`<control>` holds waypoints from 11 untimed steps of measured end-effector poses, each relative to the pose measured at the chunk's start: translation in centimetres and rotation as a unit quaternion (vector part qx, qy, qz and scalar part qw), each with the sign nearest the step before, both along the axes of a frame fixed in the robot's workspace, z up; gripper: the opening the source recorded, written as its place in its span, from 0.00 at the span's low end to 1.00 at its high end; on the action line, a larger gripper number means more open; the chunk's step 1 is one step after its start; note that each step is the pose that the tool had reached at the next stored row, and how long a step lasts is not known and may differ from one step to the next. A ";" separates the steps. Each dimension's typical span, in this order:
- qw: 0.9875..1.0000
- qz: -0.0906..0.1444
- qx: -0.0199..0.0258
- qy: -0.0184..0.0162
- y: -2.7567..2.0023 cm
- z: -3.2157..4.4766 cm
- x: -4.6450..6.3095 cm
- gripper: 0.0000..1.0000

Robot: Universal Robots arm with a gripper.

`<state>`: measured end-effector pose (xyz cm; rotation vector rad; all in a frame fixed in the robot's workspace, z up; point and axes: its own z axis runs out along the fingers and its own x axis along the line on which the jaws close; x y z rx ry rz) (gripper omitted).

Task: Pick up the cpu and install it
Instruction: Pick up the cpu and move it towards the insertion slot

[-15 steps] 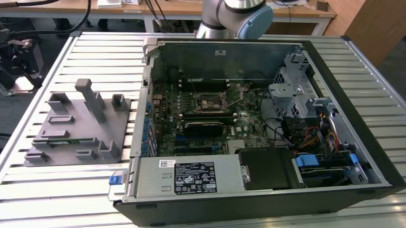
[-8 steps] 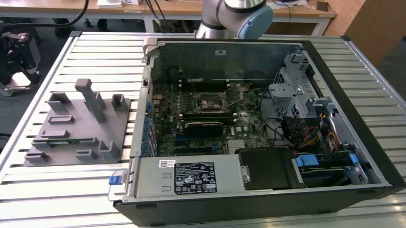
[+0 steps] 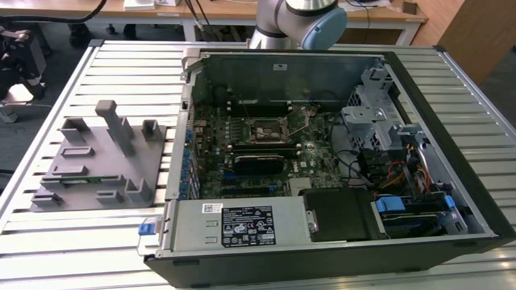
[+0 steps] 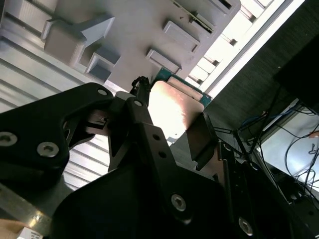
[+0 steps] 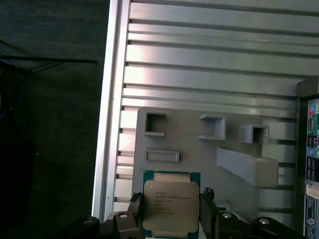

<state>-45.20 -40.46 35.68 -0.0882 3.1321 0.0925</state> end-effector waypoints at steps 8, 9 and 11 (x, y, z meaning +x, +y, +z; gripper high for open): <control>1.000 0.000 0.000 -0.001 0.08 1.56 0.0 0.55; 1.000 0.000 0.000 -0.001 0.09 1.78 0.0 0.55; 1.000 0.000 0.000 -0.002 0.11 2.18 0.0 0.55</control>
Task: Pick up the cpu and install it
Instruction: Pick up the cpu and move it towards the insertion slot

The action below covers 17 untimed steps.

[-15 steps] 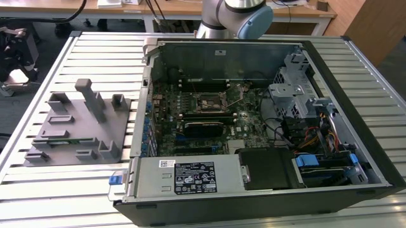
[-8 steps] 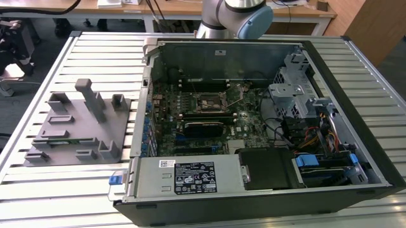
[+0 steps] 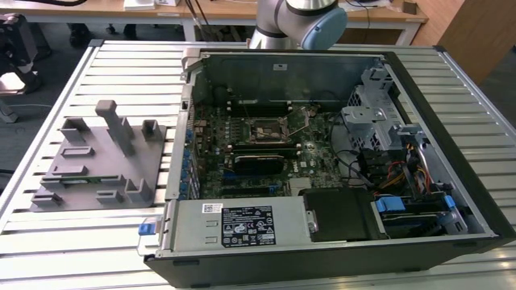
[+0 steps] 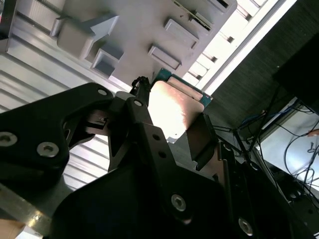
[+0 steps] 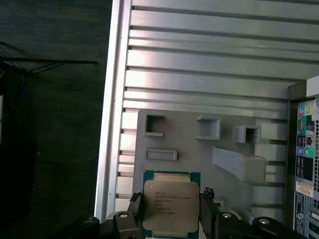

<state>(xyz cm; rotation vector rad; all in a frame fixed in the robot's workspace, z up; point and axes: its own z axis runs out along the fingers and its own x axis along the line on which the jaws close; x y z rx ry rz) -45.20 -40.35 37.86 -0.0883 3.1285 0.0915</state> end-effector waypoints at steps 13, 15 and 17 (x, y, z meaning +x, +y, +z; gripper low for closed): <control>1.000 0.000 -0.001 -0.002 0.19 2.66 0.0 0.55; 1.000 0.000 -0.001 -0.002 0.21 3.00 0.0 0.55; 1.000 0.000 -0.001 -0.002 0.22 3.26 0.0 0.55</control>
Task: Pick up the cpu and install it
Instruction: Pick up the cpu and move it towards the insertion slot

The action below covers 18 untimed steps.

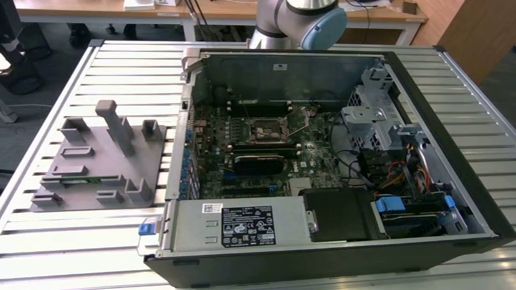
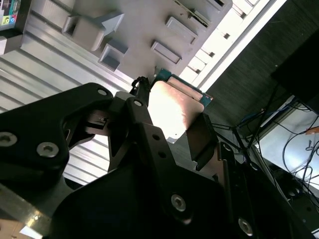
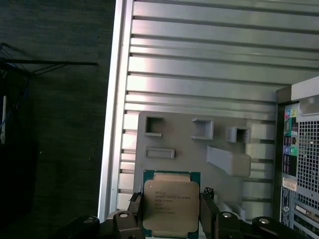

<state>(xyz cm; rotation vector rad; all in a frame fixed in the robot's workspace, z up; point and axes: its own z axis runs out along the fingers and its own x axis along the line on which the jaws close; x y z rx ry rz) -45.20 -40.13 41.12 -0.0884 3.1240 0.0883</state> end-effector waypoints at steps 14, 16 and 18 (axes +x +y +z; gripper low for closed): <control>1.000 0.000 0.000 0.000 0.01 0.67 0.3 0.55; 1.000 0.000 0.000 0.000 0.01 0.66 0.6 0.55; 1.000 0.000 0.000 0.000 0.00 0.66 1.0 0.55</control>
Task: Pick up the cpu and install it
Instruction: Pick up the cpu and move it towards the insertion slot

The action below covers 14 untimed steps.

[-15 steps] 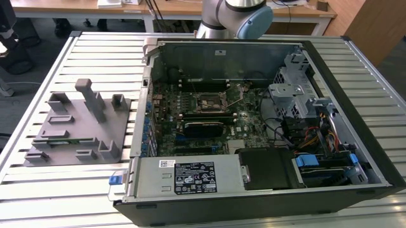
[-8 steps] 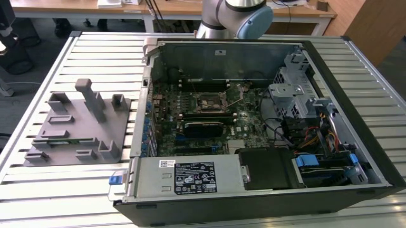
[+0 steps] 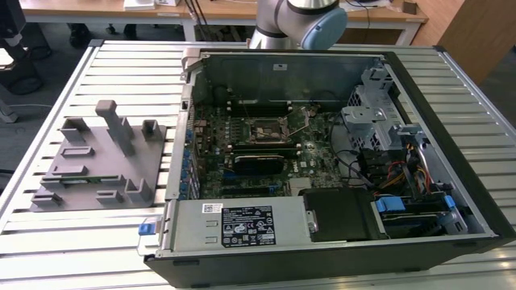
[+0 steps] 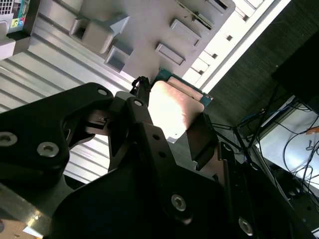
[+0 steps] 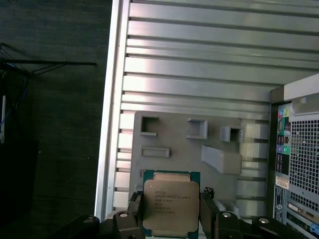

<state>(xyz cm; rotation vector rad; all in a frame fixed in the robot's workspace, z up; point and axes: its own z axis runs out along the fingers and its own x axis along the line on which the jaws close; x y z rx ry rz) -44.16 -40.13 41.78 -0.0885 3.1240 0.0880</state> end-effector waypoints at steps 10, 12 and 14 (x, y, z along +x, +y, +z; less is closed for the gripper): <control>1.000 0.000 0.000 0.000 0.00 0.00 2.4 0.55; 1.000 0.000 0.000 0.000 0.00 0.00 2.9 0.55; 1.000 0.000 0.000 0.000 0.00 0.00 3.5 0.55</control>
